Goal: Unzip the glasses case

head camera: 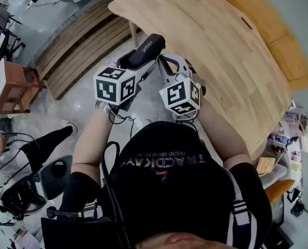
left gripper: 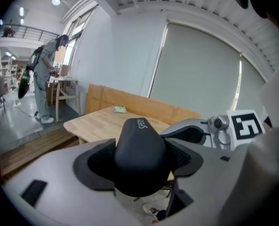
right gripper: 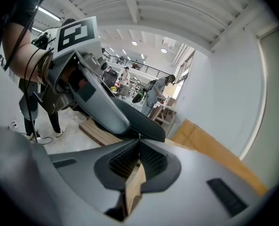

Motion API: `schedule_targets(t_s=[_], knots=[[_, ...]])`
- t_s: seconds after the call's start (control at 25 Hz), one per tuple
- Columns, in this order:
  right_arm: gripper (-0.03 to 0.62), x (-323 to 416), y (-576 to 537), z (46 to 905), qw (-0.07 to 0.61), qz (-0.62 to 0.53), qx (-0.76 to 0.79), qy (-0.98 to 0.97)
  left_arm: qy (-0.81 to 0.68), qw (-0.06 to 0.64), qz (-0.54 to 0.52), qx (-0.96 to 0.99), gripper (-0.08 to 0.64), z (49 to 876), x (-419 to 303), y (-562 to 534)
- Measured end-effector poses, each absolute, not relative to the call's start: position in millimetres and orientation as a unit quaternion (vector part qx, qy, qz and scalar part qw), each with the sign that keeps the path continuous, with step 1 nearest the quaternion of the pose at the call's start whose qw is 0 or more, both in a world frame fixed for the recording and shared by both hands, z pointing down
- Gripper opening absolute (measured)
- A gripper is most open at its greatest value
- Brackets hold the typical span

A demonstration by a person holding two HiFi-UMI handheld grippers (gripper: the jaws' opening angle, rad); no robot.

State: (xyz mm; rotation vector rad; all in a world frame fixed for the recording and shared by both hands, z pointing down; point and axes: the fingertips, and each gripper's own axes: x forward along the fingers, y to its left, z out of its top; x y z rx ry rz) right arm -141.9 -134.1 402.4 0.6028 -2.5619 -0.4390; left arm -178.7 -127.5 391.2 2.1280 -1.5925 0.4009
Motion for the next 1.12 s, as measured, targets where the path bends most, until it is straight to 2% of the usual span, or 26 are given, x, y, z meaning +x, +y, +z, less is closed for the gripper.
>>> schedule_targets(t_s=[0.4, 1.12], knots=[[0.018, -133, -117, 392, 0.242, -0.094, 0.148, -0.954, -0.512, 0.096, 0.162, 0.838, 0.331, 378, -175, -115], [0.018, -79, -116, 396, 0.306, -0.094, 0.101, -0.942, -0.384, 0.041, 0.168, 0.907, 0.331, 374, -148, -69]])
